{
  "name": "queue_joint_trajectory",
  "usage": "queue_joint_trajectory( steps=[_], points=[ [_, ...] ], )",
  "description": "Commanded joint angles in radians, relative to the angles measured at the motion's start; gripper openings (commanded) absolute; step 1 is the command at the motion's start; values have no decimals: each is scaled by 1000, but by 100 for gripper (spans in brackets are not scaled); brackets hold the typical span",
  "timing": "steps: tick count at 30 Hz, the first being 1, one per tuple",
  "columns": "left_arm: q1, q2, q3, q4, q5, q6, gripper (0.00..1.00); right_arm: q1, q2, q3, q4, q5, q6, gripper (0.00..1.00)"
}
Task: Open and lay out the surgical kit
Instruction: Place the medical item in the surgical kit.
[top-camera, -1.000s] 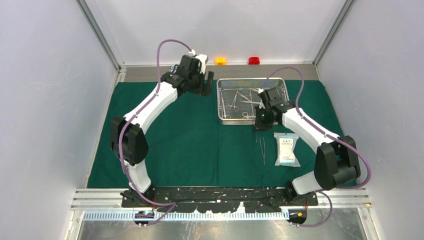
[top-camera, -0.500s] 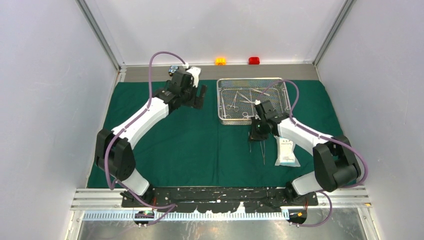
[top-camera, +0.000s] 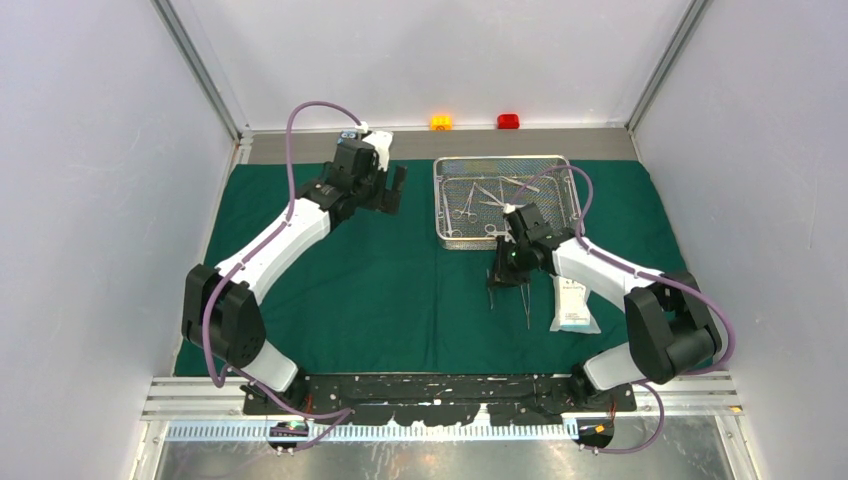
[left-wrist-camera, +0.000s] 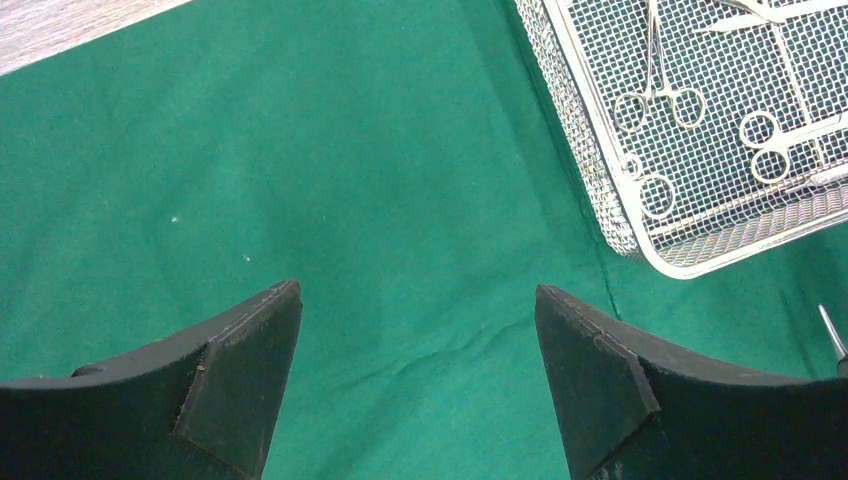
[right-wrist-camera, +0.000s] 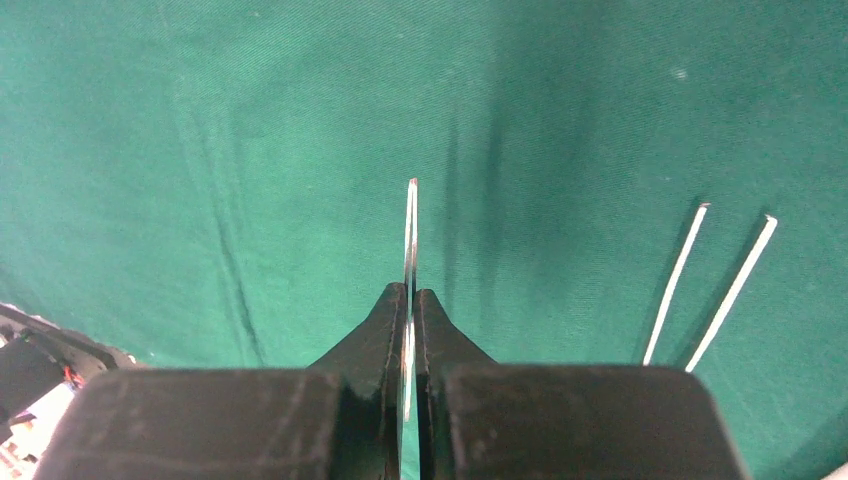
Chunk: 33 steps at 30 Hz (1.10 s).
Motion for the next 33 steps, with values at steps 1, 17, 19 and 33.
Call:
queue_joint_trajectory(
  steps=[1,17,19,33],
  points=[
    [9,-33,-9,59,-17,15,89,12,1,5,65,-58,11,3],
    [28,-68,-26,59,-20,22,90,13,-73,-62,174,-236,5,0],
    [29,-75,-31,59,-20,22,90,15,-97,-74,196,-237,35,0],
    [30,-70,-21,47,-21,24,91,113,-113,-26,47,-44,47,0]
  ],
)
